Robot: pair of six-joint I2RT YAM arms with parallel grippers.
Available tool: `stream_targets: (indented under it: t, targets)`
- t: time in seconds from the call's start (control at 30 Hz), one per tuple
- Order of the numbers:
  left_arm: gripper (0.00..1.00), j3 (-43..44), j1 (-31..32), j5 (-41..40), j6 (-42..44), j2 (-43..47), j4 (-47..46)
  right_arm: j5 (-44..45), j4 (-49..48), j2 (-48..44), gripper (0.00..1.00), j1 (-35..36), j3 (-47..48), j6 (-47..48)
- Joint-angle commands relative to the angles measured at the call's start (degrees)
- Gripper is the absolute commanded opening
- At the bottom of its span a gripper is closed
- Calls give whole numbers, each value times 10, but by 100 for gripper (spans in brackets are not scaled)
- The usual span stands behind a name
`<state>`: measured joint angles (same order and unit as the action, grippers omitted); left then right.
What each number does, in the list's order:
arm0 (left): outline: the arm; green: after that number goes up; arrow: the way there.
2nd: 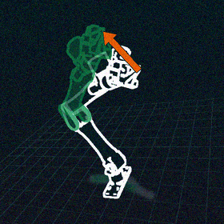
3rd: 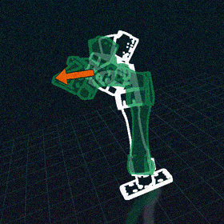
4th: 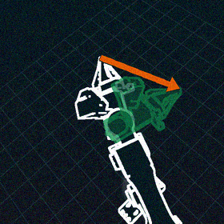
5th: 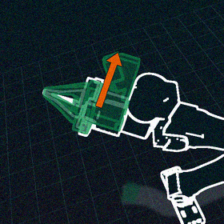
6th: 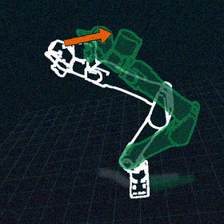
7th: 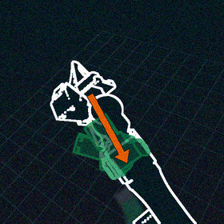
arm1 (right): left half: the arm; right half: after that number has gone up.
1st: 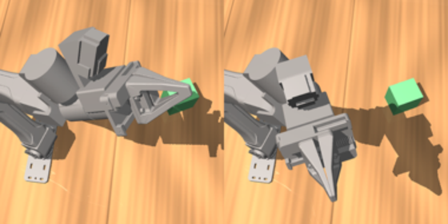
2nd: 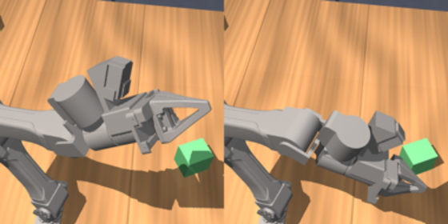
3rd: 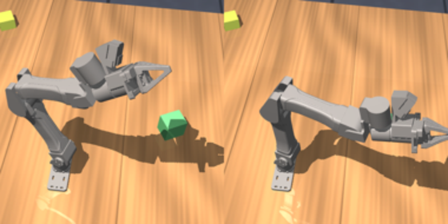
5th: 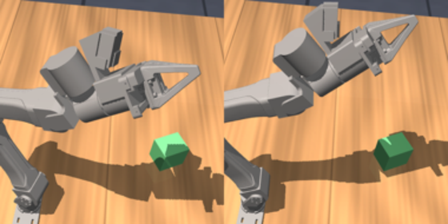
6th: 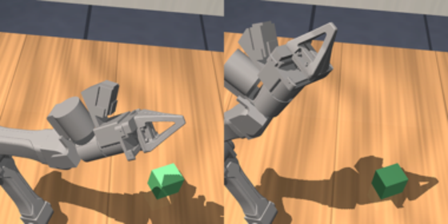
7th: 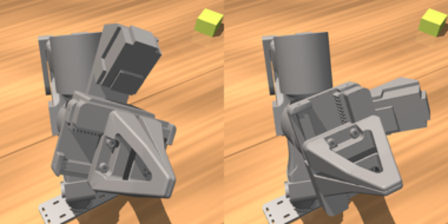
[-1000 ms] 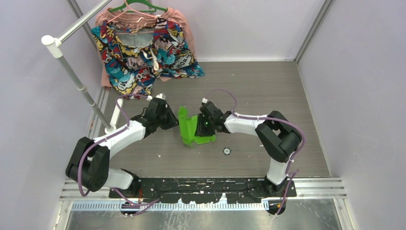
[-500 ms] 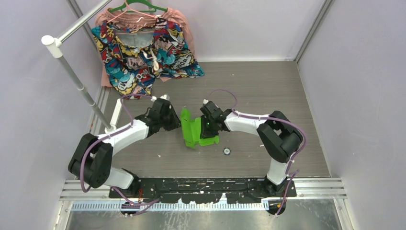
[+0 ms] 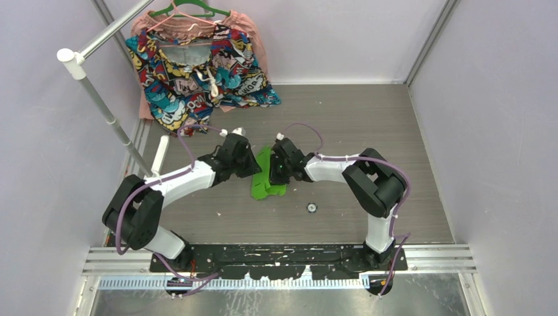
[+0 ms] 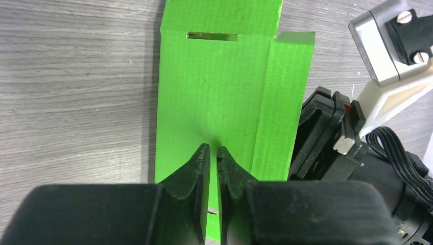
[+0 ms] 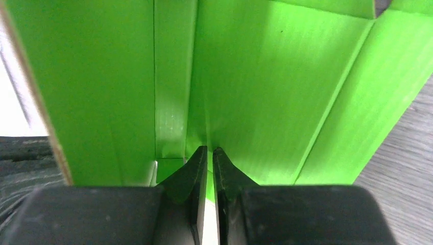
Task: Fold the paper box
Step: Fold the paper box at the center of the board.
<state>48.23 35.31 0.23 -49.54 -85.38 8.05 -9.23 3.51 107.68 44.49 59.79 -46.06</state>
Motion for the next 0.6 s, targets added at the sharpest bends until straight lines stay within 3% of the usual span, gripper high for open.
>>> stream_targets:
  t: [0.0, 0.13, 0.3, 0.57]
  targets:
    - [12, 9, 19, 1, -16, -26, -36, -18, -50, 67, 17, 1, -70, -28]
    - [11, 4, 23, 2, -16, -38, -39, -39, -67, 65, 20, -2, -77, -28]
    - [11, 5, 23, 2, -13, -44, -36, -24, 11, 9, 36, -2, -58, 3]
    - [11, 4, 23, -21, -10, -34, -27, 28, 111, -81, 37, -2, -28, 37]
